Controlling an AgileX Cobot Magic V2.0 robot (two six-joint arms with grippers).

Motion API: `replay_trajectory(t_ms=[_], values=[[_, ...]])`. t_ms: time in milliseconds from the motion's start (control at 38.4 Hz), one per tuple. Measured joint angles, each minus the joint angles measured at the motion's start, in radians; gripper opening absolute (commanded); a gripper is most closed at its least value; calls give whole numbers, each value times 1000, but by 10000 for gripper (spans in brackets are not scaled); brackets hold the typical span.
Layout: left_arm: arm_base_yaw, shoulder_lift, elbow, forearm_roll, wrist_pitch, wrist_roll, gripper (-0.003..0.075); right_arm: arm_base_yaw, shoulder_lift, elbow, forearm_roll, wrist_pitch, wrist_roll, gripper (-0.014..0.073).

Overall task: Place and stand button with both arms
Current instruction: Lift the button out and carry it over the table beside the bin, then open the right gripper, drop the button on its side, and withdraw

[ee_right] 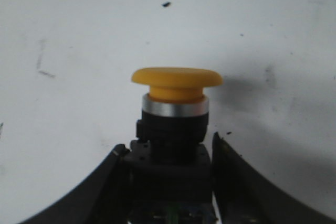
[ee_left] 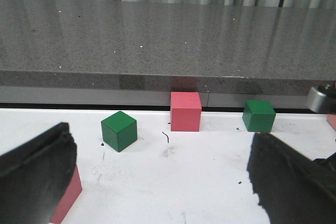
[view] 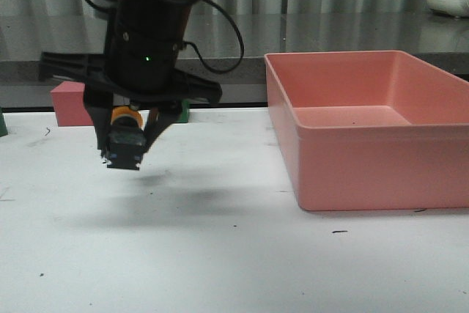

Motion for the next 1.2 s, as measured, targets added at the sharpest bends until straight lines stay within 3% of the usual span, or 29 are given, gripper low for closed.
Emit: replay_trajectory(t_ms=[130,469,730,886,964,1146,1199], values=[[0,0,0,0,0,0,638,-5,37,0,-2,0,82,197],[0,0,0,0,0,0,638,-5,73,-2,-2,2,114,307],[0,0,0,0,0,0,638,-5,82,-2,-2,4,121,561],[0,0,0,0,0,0,638,-5,73,-56,0,36,100,555],[0,0,0,0,0,0,638,-5,39,-101,0,55,20,444],[0,0,0,0,0,0,638,-5,-60,-166,0,130,-154,-77],[0,0,0,0,0,0,638,-9,-80,-166,0,156,-169,-60]])
